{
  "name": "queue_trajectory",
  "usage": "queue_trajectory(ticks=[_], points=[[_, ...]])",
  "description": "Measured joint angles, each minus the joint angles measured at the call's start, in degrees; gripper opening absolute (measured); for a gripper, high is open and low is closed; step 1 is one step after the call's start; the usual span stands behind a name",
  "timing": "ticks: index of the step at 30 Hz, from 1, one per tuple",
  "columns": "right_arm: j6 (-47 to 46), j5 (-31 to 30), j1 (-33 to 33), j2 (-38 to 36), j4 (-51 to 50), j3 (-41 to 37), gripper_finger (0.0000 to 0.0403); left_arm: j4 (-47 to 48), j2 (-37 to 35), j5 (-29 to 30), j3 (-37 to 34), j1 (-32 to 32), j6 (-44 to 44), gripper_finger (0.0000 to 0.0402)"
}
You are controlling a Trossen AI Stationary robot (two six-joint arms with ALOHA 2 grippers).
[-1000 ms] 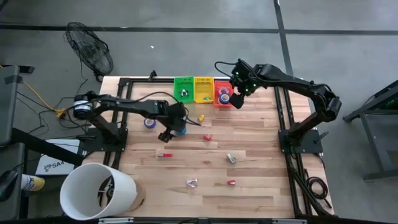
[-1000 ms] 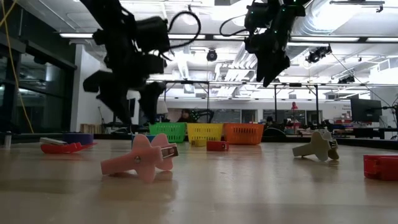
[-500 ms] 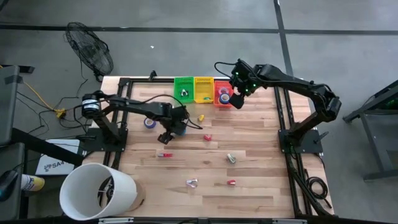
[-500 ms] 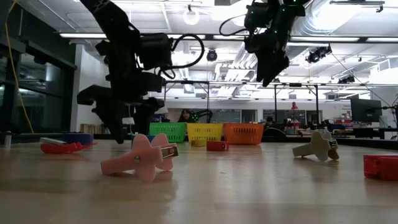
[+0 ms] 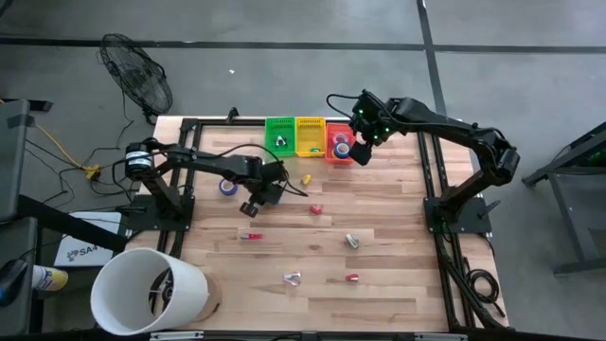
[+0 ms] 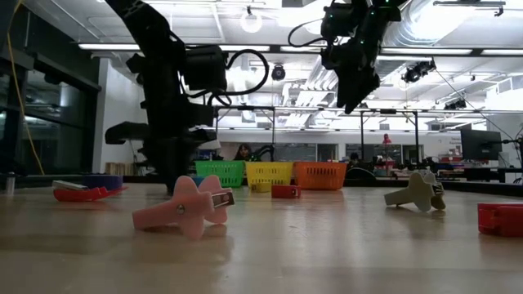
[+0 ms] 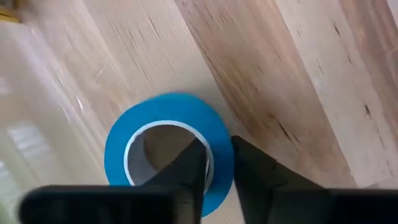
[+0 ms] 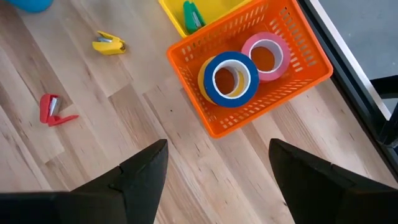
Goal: Pick and place Stapler, Stapler remover, tape
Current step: Put the light blue tape into the orange bin
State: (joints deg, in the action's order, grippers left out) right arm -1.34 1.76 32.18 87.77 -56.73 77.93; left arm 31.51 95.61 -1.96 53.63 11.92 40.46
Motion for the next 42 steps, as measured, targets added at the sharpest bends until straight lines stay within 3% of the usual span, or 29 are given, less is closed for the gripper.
queue_trajectory(ticks=[2,8,18,23,27,35,42], points=[[0.1,0.02,0.0,0.0,0.09,0.0,0.0271,-0.02,-0.07,0.0,0.0,0.0,-0.19,0.0033],[0.3,1.08,-0.1,0.0,1.46,-0.02,0.0271,-0.45,-0.51,-0.46,3.04,0.0,-0.82,0.0033],[5.86,6.94,-5.58,-0.12,14.33,-0.04,0.0271,3.14,-0.57,-0.6,24.39,0.49,4.26,0.0033],[7.93,3.3,-9.04,-2.54,20.65,-0.04,0.0271,8.04,-0.91,-2.57,34.48,2.91,5.8,0.0033],[10.65,-0.85,-10.69,-6.01,22.78,-0.04,0.0271,8.75,-3.81,-4.69,37.58,5.17,5.8,0.0033],[14.71,-3.77,-13.19,-11.47,35.45,-0.04,0.0271,-4.3,-11.72,-21.25,37.86,9.31,-0.4,0.0033],[19.26,-3.75,-16.9,-11.73,52.08,-0.04,0.0271,-17.5,-12.85,-34.2,37.86,9.81,-7.21,0.0033]])
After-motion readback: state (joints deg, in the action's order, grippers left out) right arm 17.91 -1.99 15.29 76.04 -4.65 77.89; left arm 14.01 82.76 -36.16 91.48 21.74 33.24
